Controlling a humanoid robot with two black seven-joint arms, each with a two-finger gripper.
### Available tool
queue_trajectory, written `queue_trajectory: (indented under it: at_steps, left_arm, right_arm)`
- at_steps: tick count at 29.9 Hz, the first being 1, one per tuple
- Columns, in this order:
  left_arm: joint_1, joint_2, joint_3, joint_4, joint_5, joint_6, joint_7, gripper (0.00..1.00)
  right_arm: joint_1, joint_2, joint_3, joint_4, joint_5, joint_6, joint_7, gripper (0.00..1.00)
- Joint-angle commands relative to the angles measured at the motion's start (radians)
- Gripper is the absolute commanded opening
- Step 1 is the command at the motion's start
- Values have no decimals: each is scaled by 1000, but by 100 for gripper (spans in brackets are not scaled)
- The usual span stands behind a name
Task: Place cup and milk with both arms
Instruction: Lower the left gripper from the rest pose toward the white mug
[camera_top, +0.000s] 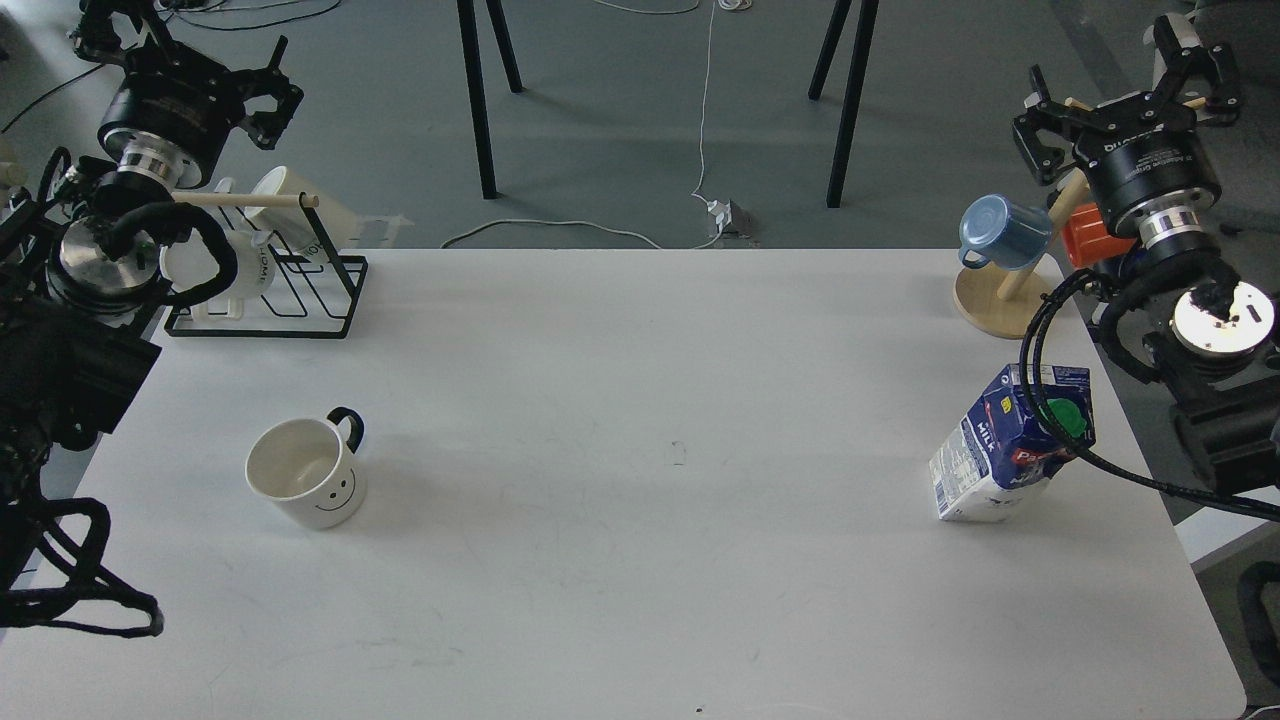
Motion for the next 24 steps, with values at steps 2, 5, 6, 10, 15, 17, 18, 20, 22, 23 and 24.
queue_trajectory:
  at_steps: [2, 5, 6, 10, 15, 17, 18, 20, 22, 23, 24]
  left_arm:
    - [-17, -1, 2, 2, 0, 0, 0, 100]
    - [-19, -2, 1, 2, -2, 0, 0, 100]
    - [-19, -2, 1, 2, -2, 0, -1, 100]
    - [-17, -1, 2, -2, -2, 0, -3, 100]
    - [-10, -10, 5, -21, 50, 0, -12, 100]
    - [-1, 5, 30, -76, 128, 0, -15, 100]
    - [2, 18, 45, -115, 167, 0, -15, 100]
    - [27, 71, 79, -187, 240, 0, -18, 100]
    - [74, 128, 111, -279, 312, 0, -26, 100]
    - [93, 152, 123, -323, 346, 0, -27, 100]
    - [108, 185, 128, -372, 388, 0, -31, 100]
  right_arm:
    - [0, 2, 0, 0, 0, 0, 0, 100]
    - [-2, 0, 2, 0, 0, 0, 1, 100]
    - [-3, 0, 3, 0, 0, 0, 3, 100]
    - [-3, 0, 3, 0, 0, 0, 6, 100]
    - [-11, 0, 15, 3, 0, 0, 10, 100]
    - [-11, 2, 18, 3, 0, 0, 10, 100]
    - [-11, 2, 18, 3, 0, 0, 10, 100]
    - [-8, 2, 18, 3, 0, 0, 10, 100]
    - [-5, 2, 20, 3, 0, 0, 10, 100]
    - [-3, 2, 20, 5, 0, 0, 10, 100]
    - [-3, 0, 20, 5, 2, 0, 10, 100]
